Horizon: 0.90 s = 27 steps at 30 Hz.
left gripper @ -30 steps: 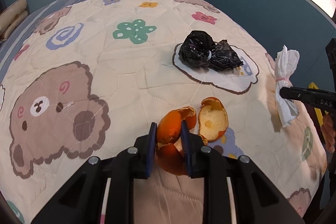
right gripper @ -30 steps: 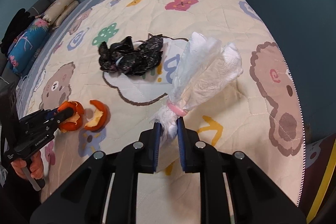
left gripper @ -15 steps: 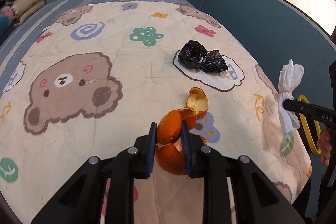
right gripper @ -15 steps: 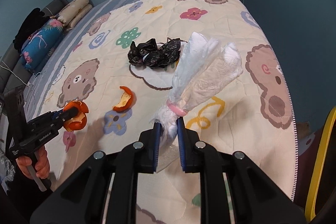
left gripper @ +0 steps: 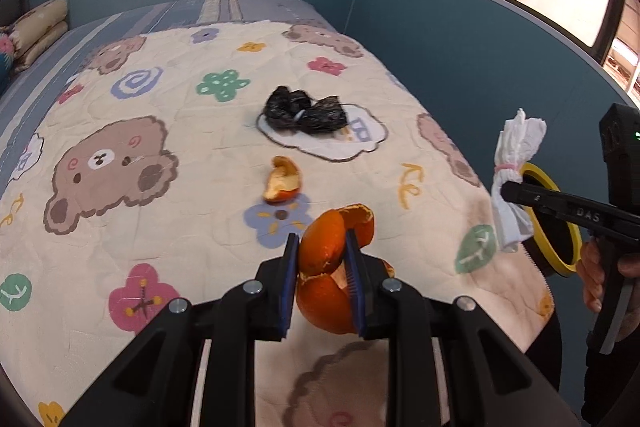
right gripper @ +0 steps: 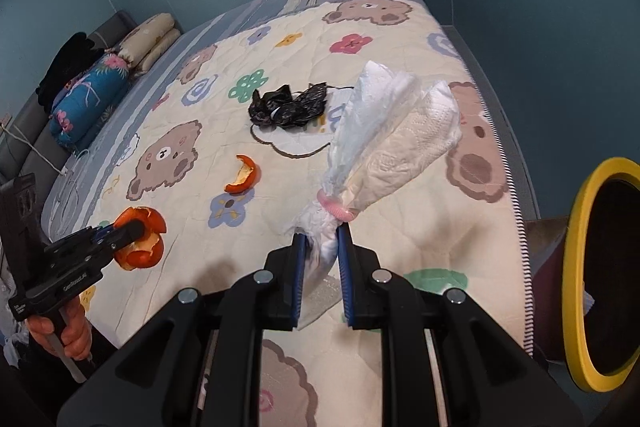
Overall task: Collect trash
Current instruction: 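Carry the orange peel and tissue bundle over the yellow-rimmed bin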
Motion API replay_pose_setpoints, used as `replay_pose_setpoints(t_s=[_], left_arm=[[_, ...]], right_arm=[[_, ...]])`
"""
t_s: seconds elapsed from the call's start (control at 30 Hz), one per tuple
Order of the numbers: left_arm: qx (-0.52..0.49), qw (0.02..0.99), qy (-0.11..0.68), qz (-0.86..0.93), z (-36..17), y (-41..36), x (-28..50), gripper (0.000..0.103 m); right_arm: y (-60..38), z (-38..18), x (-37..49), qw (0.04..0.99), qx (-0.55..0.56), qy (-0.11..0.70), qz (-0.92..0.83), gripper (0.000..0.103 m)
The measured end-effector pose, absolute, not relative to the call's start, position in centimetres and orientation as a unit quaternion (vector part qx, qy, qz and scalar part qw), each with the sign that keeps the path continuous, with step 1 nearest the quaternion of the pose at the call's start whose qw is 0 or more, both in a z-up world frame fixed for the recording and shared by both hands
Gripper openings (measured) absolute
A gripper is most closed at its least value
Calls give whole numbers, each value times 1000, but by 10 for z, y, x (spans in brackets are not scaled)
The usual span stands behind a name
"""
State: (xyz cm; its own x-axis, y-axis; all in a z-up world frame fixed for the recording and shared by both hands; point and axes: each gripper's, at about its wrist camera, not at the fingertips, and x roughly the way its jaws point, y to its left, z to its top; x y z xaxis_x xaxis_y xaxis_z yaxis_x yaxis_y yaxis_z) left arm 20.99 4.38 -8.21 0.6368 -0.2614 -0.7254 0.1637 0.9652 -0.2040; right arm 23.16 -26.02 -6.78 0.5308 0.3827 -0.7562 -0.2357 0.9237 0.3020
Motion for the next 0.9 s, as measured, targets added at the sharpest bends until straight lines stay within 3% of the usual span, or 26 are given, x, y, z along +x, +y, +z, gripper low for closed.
replay_pose_setpoints(t_s=[0.9], left_arm=[[23,905,348,-245,-34,-126,210,21]], right_arm=[[-423,-46,196,903,138,401,72,15]])
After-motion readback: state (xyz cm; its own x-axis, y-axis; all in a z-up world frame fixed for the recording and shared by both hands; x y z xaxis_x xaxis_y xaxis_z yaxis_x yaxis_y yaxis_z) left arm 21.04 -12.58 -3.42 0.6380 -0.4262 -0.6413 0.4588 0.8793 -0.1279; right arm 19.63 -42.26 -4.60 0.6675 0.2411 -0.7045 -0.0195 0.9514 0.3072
